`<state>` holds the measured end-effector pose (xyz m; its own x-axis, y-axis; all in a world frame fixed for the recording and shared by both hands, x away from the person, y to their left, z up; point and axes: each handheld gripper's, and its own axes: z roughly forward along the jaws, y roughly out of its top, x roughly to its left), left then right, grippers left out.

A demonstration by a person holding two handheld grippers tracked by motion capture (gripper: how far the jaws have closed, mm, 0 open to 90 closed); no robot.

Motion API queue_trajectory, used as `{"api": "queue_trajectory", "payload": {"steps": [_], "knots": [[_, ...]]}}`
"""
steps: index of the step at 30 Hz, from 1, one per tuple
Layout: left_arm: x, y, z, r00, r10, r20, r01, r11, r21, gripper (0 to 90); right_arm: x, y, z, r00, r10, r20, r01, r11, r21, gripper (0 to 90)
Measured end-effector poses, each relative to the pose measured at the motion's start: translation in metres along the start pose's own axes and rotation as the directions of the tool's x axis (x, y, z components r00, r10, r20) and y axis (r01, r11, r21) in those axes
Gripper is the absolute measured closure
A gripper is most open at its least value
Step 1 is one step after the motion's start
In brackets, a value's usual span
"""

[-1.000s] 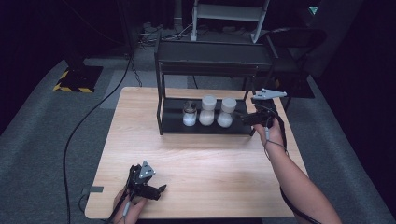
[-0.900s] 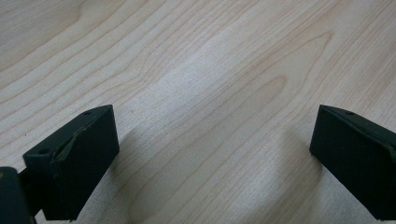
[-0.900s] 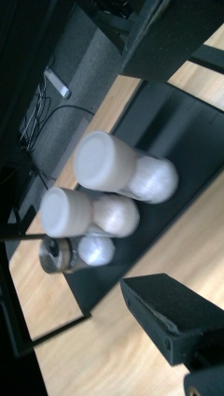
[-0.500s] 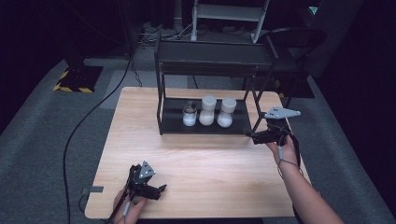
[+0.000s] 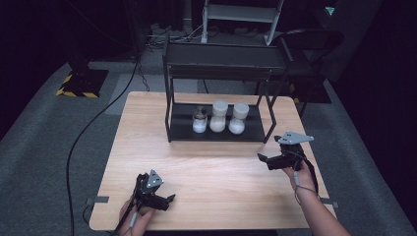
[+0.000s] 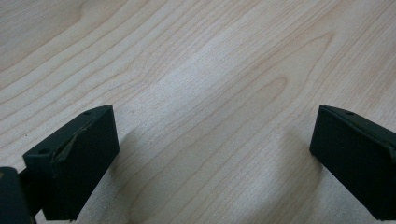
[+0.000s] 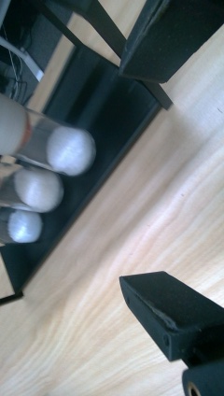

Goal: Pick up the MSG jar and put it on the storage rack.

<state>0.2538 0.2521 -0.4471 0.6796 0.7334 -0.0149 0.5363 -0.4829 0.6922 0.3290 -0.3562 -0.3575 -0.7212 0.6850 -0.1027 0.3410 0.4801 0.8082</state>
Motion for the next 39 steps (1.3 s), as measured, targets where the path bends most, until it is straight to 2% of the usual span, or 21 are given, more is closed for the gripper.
{"api": "queue_trajectory", "payload": {"steps": [7, 13, 20, 39], "knots": [[0.000, 0.000, 0.000, 1.0000, 0.000, 0.000, 0.000, 1.0000, 0.000, 1.2, 0.001, -0.016, 0.008, 0.9998, 0.015, -0.010, -0.015, 1.000, 0.027, 2.2], [0.000, 0.000, 0.000, 1.0000, 0.000, 0.000, 0.000, 1.0000, 0.000, 1.2, 0.004, -0.023, 0.016, 0.9999, 0.012, -0.003, -0.012, 0.998, 0.069, 2.8], [0.000, 0.000, 0.000, 1.0000, 0.003, 0.000, -0.003, 1.0000, 0.002, 1.2, 0.004, -0.033, 0.025, 0.9996, 0.021, -0.017, -0.019, 0.994, 0.104, 3.8], [0.000, 0.000, 0.000, 1.0000, 0.004, 0.000, -0.004, 1.0000, 0.002, 1.2, 0.009, -0.048, 0.037, 0.9992, 0.029, -0.027, -0.024, 0.984, 0.179, 4.5]]}}
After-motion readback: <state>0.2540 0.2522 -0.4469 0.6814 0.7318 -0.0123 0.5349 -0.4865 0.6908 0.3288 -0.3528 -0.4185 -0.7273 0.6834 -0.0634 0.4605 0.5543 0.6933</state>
